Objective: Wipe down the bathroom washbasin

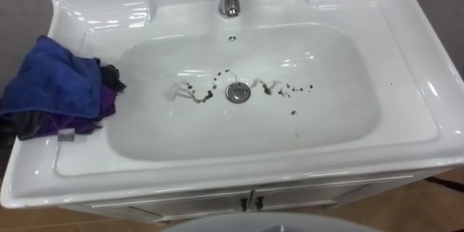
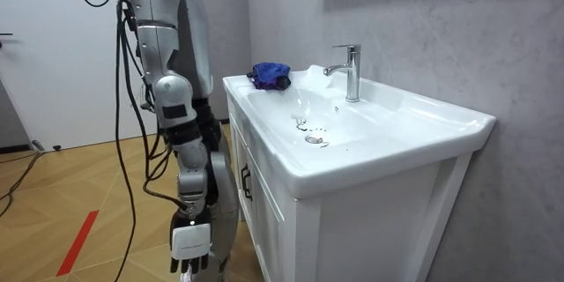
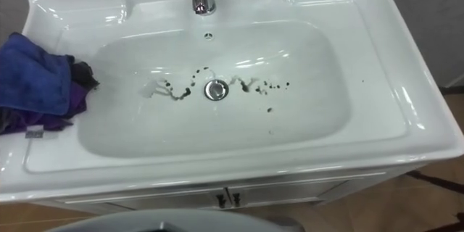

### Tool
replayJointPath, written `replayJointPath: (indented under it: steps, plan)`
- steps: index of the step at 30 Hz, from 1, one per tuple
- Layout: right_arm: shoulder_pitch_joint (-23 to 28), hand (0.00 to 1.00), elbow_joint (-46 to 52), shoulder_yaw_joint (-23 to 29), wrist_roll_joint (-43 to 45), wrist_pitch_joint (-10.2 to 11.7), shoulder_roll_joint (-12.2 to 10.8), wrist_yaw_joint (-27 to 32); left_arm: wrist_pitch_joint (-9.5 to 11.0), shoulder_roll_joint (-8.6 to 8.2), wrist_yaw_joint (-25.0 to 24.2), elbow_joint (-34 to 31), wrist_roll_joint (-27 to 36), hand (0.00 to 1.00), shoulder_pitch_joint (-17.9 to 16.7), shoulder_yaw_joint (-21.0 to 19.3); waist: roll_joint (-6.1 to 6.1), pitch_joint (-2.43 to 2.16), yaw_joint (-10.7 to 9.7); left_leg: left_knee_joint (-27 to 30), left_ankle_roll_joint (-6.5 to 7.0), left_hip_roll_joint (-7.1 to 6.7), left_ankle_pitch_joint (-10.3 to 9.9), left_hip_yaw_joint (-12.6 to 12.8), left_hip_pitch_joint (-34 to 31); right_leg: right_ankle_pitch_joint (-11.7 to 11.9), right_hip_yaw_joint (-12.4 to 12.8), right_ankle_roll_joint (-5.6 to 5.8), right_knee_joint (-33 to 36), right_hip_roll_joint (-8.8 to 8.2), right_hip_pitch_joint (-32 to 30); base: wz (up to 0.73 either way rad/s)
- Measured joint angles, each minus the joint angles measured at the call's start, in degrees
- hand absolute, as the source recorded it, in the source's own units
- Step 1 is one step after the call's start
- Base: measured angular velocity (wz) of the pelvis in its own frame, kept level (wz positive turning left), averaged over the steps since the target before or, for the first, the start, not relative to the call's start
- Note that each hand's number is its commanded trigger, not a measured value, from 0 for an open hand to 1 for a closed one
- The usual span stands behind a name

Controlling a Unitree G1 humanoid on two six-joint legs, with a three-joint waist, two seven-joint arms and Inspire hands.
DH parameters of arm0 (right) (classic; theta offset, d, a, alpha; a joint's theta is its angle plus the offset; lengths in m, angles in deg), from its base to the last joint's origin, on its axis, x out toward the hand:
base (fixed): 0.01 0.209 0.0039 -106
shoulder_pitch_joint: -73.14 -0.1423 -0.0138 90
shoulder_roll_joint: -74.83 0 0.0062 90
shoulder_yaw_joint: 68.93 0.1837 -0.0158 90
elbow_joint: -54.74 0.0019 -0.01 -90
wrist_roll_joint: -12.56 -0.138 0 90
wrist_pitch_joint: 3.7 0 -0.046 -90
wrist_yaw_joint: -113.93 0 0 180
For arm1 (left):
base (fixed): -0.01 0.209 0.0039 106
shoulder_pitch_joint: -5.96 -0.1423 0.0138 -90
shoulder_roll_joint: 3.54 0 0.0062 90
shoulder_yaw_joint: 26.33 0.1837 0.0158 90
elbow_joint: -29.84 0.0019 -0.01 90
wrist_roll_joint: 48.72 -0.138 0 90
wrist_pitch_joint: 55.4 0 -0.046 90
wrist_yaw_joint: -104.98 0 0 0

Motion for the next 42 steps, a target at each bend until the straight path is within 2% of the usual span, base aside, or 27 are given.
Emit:
replayJointPath:
  steps: [5, 10, 12, 15, 17, 21, 23, 26, 30, 33, 35, 36, 39, 40, 42]
  plan:
    - [0.6, 0.0, 0.6, 0.0, 0.1, 0.0, 0.1, 1.7, 0.2, 0.05, 6.6, -0.5, 4.2, 0.0, -1.0, -4.9, 0.7, -0.25, 1.5, 0.0, 0.0, -0.02, 0.0, -0.1, 0.0, 0.0, -0.1, 0.0, 0.8, -0.07, -0.1, 0.01]
    - [0.2, 0.0, 0.9, 0.0, 0.0, 0.4, 0.8, 2.5, 1.4, 0.13, 12.5, -1.1, 7.7, 0.0, -1.7, -10.1, 1.86, -0.2, 2.9, -0.1, 0.0, -0.17, 0.0, -1.1, -0.1, -0.1, -1.2, 0.0, 0.9, -0.34, -0.1, 0.12]
    - [0.2, 0.0, 1.0, 0.0, -0.2, 0.4, 1.3, 2.9, 1.5, 0.58, 15.5, -1.8, 9.5, 0.0, -2.2, -11.8, 2.23, -0.22, 3.2, -0.4, 0.0, -0.19, 0.0, -1.5, -0.2, -0.2, -1.7, -0.01, 1.1, -0.38, -0.1, 0.12]
    - [0.5, 0.0, 1.4, -0.1, -0.9, 0.4, 2.2, 3.3, 1.7, 1.43, 20.7, -3.6, 11.6, 0.0, -3.5, -14.2, 2.59, -0.28, 4.7, -0.6, 0.0, -0.28, 0.0, -1.5, -0.2, -0.6, -1.6, -0.06, 2.3, -0.58, -0.6, 0.0]
    - [1.5, 0.0, 2.0, 0.0, -2.1, 1.0, 2.9, 3.4, 2.7, 2.12, 24.4, -4.9, 12.4, 0.0, -4.6, -17.3, 2.68, -0.43, 5.9, -0.9, -0.01, -0.3, 0.0, -2.0, -0.1, -0.6, -1.8, -0.08, 2.4, -0.56, -0.6, 0.03]
    - [1.7, 0.0, 2.2, 0.6, -3.1, 2.4, 4.2, 3.3, 3.8, 3.08, 30.5, -7.6, 12.6, 0.0, -6.7, -20.4, 2.62, -0.57, 5.9, -0.9, -0.01, -0.44, 0.0, -2.8, -0.4, -0.6, -2.3, -0.08, 2.4, -0.71, -0.6, 0.09]
    - [2.7, 0.0, 3.8, 0.9, -3.3, 2.9, 4.7, 3.5, 5.2, 3.37, 34.9, -10.2, 13.5, 0.0, -7.6, -22.0, 2.66, -0.77, 6.0, -0.7, 0.01, -0.64, 0.1, -3.4, -0.8, -0.6, -3.0, -0.06, 2.3, -0.93, -0.6, 0.15]
    - [3.2, 0.0, 3.9, 0.8, -3.4, 3.7, 4.7, 4.2, 6.6, 3.53, 40.7, -16.4, 16.7, 0.0, -9.6, -22.2, 3.02, -1.01, 6.6, -0.6, 0.02, -0.7, 0.1, -3.6, -0.9, -0.6, -2.8, -0.04, 2.1, -0.88, -0.7, -0.02]
    - [3.9, 0.0, 4.2, 1.0, -4.2, 4.0, 5.0, 4.7, 7.8, 4.56, 46.5, -25.0, 20.7, 0.0, -9.4, -24.8, 3.76, -1.28, 7.7, -0.9, 0.01, -0.69, 0.1, -3.5, -0.9, -0.6, -2.7, -0.04, 2.1, -0.84, -1.0, -0.01]
    - [4.9, 0.0, 6.2, 0.9, -3.0, 4.1, 5.6, 4.7, 9.4, 6.5, 50.5, -29.3, 20.8, 0.0, -9.0, -24.8, 4.35, -1.32, 8.5, -1.1, 0.03, -0.76, 0.1, -3.5, -0.9, -0.6, -2.5, -0.02, 2.1, -0.86, -1.1, -0.04]
    - [4.9, 0.0, 6.3, 0.8, -2.4, 4.2, 5.9, 4.8, 10.0, 8.36, 53.0, -31.8, 20.3, 0.0, -7.4, -25.2, 4.91, -1.31, 8.9, -1.1, 0.03, -0.78, 0.1, -3.6, -1.0, -0.6, -2.3, -0.01, 2.1, -0.83, -1.4, -0.03]
    - [4.9, 0.0, 6.3, 0.8, -2.4, 4.3, 6.0, 4.8, 10.3, 8.64, 53.5, -32.8, 20.2, 0.0, -7.1, -25.5, 5.23, -1.41, 9.0, -1.0, 0.03, -0.78, 0.1, -3.7, -1.0, -0.6, -2.2, -0.01, 2.1, -0.82, -1.5, -0.08]
    - [5.0, 0.0, 6.5, 0.8, -2.6, 4.8, 6.2, 5.7, 11.5, 9.83, 56.1, -37.6, 20.2, 0.0, -5.8, -27.3, 5.66, -1.34, 9.4, -0.7, 0.04, -0.81, 0.1, -3.7, -1.7, -0.6, -1.8, -0.01, 2.7, -0.83, -2.3, -0.04]
    - [5.0, 0.0, 6.7, 0.8, -2.5, 4.8, 6.2, 6.0, 12.0, 10.74, 56.9, -38.8, 20.2, 0.0, -5.5, -27.3, 6.02, -1.42, 9.4, -0.5, 0.04, -0.84, 0.1, -3.7, -1.8, -0.6, -1.7, -0.01, 2.8, -0.85, -2.4, -0.06]
    - [5.1, 0.0, 7.1, 0.4, -2.4, 5.1, 6.3, 6.6, 12.4, 11.18, 57.4, -42.2, 20.1, 0.0, -4.7, -28.7, 6.29, -1.41, 9.4, -0.5, 0.04, -0.89, 0.1, -3.8, -1.9, -0.6, -1.6, -0.01, 2.8, -0.87, -2.5, -0.03]
